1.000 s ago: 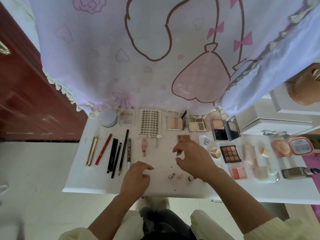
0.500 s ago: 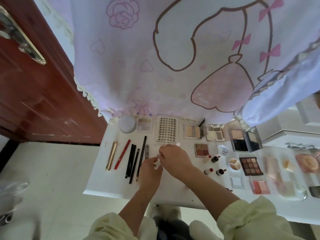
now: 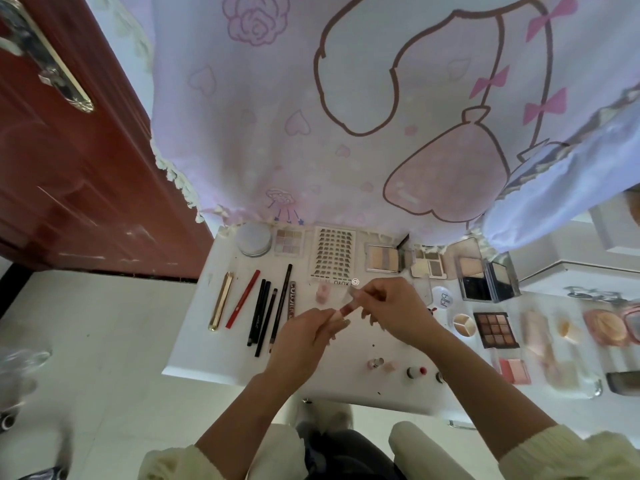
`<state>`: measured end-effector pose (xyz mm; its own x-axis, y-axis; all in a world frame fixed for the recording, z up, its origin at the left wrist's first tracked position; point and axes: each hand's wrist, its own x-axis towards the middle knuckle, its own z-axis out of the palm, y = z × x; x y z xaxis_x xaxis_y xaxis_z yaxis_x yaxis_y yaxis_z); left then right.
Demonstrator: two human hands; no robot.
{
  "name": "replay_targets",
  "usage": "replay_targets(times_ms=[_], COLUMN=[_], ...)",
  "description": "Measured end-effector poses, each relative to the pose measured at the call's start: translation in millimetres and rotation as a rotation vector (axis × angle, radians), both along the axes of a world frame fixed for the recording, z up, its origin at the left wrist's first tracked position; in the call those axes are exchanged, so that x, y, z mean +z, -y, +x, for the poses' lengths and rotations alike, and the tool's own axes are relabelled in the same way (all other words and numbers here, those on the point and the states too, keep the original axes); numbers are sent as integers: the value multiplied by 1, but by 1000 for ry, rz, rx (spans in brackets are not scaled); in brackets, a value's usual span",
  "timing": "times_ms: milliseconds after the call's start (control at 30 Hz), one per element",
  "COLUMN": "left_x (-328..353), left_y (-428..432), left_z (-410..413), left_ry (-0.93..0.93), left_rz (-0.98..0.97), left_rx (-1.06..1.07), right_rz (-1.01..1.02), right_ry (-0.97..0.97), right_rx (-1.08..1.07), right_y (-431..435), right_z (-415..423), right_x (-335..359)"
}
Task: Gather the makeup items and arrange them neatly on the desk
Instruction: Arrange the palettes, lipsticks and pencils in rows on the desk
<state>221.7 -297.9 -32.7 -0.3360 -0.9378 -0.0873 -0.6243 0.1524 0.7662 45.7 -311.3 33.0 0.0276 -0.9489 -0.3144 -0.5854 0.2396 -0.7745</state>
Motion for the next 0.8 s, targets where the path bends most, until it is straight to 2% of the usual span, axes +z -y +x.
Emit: replay_targets(times_ms=[200,333,400,500,600,667,800], left_x=[15,23,25,26,26,26,26], left_y=[5,4,4,3,1,1,-1], left_z=[-1,-3,-5,-6,-7,-8,-7], left_ry=[-113,-72,-64,-76,-86,-89,-127], left_rz=[159,137,126,113,104,108,129], left_rx=[-79,-116,-119,-113,-124,-124,-109], right_rz=[-73,46,32,22,96,50,49], right_ry=[110,56,69,208,151,91,170], right_rx=[98,88,93,105,114,87,92], right_y=[-3,-2,-3,-2,-5,-5,-5], right_z=[-17,-19,-21,-28,-25,-26,-40], right_x=[9,12,12,13,14,13,17])
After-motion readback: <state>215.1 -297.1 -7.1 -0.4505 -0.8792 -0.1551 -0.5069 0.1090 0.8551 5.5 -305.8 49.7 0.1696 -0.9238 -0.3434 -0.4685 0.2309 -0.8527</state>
